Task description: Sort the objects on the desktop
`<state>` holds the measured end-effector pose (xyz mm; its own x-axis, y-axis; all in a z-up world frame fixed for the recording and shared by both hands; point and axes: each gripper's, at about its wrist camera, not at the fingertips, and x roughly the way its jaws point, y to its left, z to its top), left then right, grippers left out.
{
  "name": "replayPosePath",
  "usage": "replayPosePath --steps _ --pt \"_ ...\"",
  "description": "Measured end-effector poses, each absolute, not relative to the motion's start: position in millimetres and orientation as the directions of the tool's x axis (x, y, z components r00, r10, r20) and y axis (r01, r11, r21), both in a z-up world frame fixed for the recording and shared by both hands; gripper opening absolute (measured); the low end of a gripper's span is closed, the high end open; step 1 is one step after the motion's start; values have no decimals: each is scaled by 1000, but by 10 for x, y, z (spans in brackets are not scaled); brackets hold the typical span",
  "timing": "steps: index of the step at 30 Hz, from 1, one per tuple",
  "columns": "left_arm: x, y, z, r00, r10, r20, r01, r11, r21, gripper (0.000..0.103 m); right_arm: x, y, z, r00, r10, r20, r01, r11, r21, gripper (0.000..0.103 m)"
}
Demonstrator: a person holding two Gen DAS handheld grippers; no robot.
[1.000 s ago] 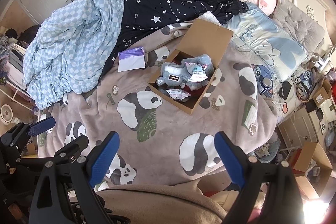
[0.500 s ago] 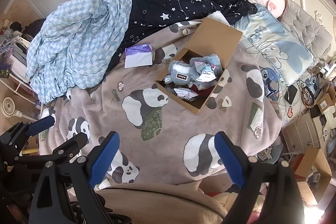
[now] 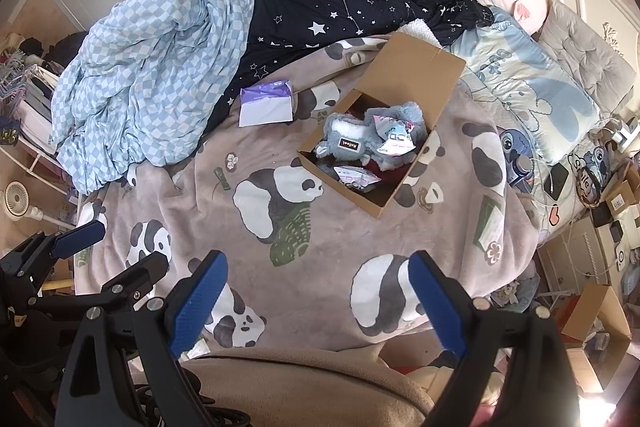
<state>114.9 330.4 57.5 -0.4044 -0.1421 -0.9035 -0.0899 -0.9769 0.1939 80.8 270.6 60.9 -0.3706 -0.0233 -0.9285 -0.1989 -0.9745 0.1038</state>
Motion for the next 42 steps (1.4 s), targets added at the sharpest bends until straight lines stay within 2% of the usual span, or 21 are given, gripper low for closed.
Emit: replayPosePath --steps 26,29,33,42 --pt "1064 3301 481 -385 -150 -911 -120 -970 210 85 770 2700 535 -349 -29 -937 -181 -979 97 93" --pt "1066 3333 478 -404 -160 -901 -132 -964 230 92 772 2739 538 -347 -25 -937 -184 -978 95 93" --pt "1079 3378 516 -438 -178 -881 -147 -953 266 92 781 2778 527 -340 -22 -940 -193 -977 93 93" --pt "1096 3366 527 -446 -156 -882 -152 -957 246 92 771 2789 524 -335 -21 -942 -195 -977 91 93"
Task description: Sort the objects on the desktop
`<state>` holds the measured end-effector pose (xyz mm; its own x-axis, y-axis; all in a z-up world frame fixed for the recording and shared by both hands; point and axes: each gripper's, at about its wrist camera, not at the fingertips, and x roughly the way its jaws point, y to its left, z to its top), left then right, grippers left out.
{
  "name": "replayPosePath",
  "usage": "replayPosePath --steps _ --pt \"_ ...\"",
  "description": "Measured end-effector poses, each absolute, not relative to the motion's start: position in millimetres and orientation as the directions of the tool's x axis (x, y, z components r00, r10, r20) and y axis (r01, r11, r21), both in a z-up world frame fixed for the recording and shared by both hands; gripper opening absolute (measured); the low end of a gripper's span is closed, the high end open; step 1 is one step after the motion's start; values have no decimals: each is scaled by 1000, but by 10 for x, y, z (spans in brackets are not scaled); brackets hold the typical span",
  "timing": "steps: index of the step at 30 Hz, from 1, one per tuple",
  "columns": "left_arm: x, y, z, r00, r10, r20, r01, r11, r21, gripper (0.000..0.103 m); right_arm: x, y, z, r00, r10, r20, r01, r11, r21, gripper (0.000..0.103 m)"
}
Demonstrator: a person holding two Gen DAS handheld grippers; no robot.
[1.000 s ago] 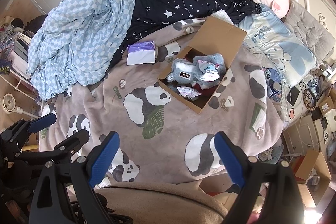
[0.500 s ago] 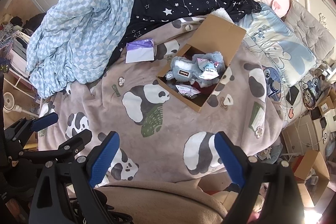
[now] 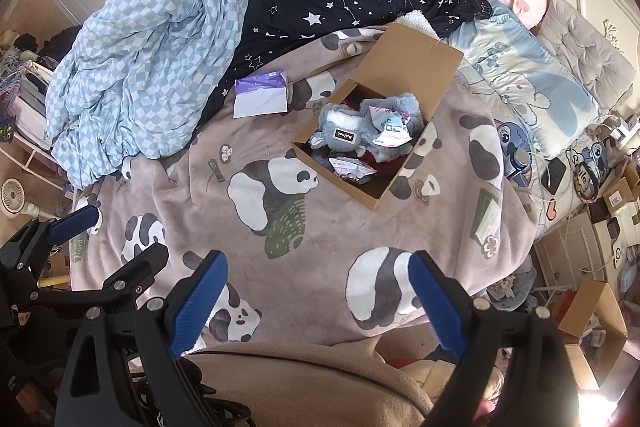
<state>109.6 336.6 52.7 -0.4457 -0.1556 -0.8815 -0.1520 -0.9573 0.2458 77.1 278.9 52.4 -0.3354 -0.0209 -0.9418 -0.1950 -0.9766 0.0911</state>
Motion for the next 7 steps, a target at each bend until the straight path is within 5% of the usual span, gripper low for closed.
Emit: replayPosePath --steps 7 --pt "1103 3365 532 -446 -156 -881 -151 -957 246 92 776 2788 519 -334 -21 -942 -195 -976 91 93"
